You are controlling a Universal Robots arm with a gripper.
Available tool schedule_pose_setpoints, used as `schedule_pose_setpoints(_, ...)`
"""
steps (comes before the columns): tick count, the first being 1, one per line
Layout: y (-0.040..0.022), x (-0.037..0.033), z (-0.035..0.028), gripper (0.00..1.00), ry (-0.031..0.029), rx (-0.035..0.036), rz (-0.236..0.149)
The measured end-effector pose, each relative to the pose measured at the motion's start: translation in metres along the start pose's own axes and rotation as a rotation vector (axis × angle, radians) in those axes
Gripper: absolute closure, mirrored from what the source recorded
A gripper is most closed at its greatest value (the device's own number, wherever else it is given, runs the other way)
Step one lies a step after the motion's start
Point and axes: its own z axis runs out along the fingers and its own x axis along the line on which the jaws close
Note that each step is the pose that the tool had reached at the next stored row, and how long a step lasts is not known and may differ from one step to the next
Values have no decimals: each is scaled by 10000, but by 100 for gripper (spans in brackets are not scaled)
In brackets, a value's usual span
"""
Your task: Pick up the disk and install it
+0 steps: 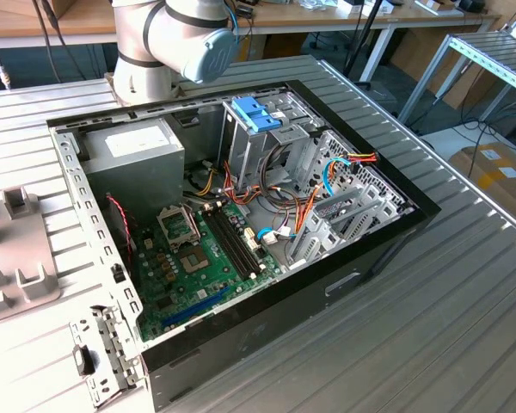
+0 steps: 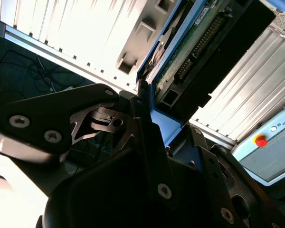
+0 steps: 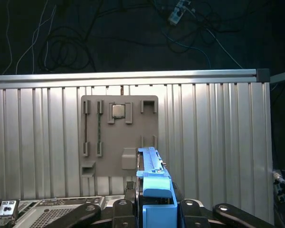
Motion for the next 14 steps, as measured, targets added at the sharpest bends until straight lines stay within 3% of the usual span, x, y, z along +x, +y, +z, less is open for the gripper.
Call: schedule_pose_setpoints(14, -52, -2, 2, 63, 28, 2, 0)
